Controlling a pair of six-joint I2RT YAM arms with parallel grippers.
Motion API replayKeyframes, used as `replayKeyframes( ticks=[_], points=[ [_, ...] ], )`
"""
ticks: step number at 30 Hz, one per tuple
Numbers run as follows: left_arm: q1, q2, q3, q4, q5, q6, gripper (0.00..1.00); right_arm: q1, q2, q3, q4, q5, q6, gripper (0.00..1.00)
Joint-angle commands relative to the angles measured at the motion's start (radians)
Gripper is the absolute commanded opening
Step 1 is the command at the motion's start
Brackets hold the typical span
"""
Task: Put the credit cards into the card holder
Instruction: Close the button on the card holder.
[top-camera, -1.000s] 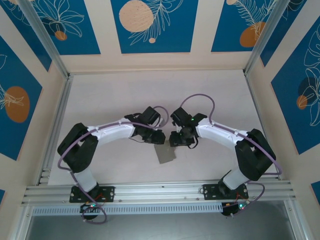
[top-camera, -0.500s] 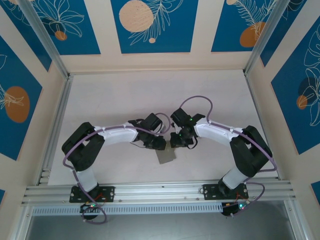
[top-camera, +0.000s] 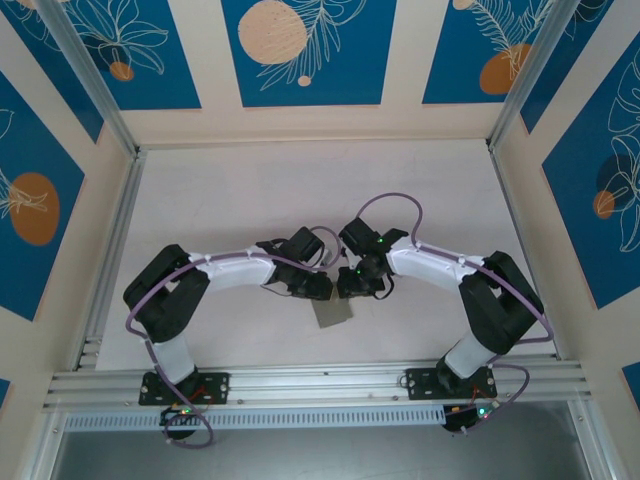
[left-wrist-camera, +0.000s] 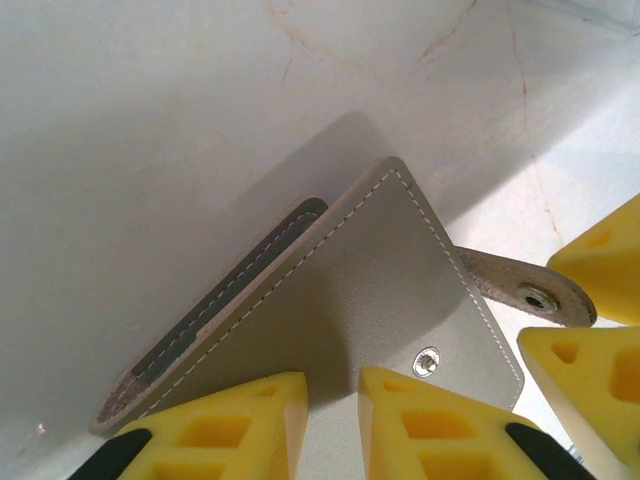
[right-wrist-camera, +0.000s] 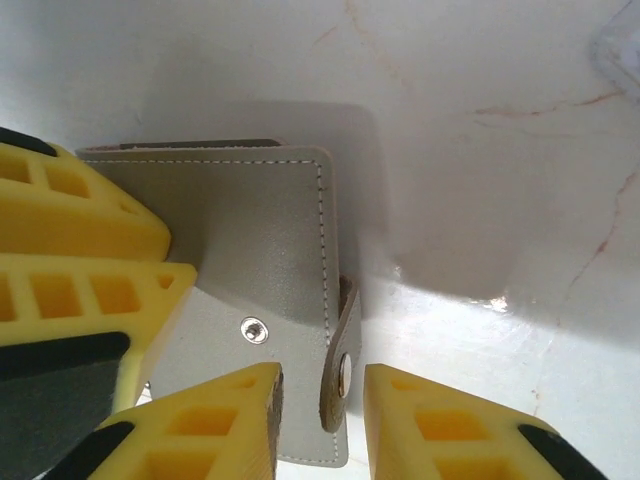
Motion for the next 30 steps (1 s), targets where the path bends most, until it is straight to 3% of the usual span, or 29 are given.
replayKeyframes(
  ticks=[1, 11, 25, 30],
  points=[
    [-0.018, 0.045, -0.034, -0.009, -0.014, -0.011, 0.23, -0.001, -0.024, 0.021, -0.026, -0.031, 0.0, 0.26],
    [-0.019, 0.052, -0.037, -0.004, -0.011, -0.008, 0.23, -0.003, -0.019, 0.024, -0.026, -0.041, 0.002, 0.15],
    [-0.022, 0.055, -0.046, 0.007, -0.006, -0.012, 0.22, -0.006, -0.025, 0.032, -0.024, -0.068, 0.002, 0.19],
    [-0.022, 0.057, -0.048, 0.011, -0.004, -0.015, 0.22, -0.007, -0.022, 0.029, -0.025, -0.067, 0.002, 0.12]
  ],
)
